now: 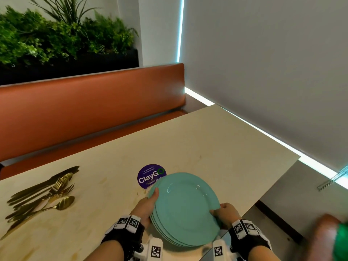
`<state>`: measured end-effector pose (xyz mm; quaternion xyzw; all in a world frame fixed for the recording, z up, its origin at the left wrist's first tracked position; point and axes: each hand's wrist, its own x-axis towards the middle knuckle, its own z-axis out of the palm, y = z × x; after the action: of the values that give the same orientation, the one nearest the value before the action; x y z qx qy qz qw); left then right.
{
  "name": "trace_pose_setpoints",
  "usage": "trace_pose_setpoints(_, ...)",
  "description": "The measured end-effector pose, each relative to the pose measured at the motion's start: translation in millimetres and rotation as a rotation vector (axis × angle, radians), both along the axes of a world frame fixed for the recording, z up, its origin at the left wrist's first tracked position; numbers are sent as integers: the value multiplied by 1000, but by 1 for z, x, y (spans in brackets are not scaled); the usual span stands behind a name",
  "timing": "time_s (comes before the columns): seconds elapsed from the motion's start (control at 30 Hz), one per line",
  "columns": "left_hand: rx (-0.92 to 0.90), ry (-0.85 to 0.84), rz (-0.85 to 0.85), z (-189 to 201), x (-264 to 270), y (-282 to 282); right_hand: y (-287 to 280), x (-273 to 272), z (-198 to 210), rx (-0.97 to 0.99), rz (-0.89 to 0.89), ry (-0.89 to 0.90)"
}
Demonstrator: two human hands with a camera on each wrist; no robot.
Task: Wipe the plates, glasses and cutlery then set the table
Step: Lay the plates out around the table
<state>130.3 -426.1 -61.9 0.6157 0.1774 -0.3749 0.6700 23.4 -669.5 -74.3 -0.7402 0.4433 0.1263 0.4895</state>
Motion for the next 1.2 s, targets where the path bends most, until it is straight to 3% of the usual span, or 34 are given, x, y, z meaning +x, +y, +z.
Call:
trace_pose_setpoints(0.17, 4, -169, 104, 2, 6, -17, -28, 2, 20, 330, -284, -212)
trace_pose_setpoints(0.4, 53, -277, 418, 22, 19, -15, -75, 4, 33, 463, -750, -418)
trace_pose_setpoints(0.6, 77, -326, 555, 37, 28, -5, -90, 7, 13, 474, -1012, -423)
trace_pose_setpoints(0.77, 55, -300, 588, 39, 30, 4, -121, 9, -52, 425, -1034, -347)
trace_pose_setpoints(1.0, 25, -265, 573, 29, 24, 10, -76, 8, -7, 334, -903, -256)
trace_pose_setpoints(1.2, -20, -216, 519, 15, 14, 19, -47, -1, 16, 94, -593, 2)
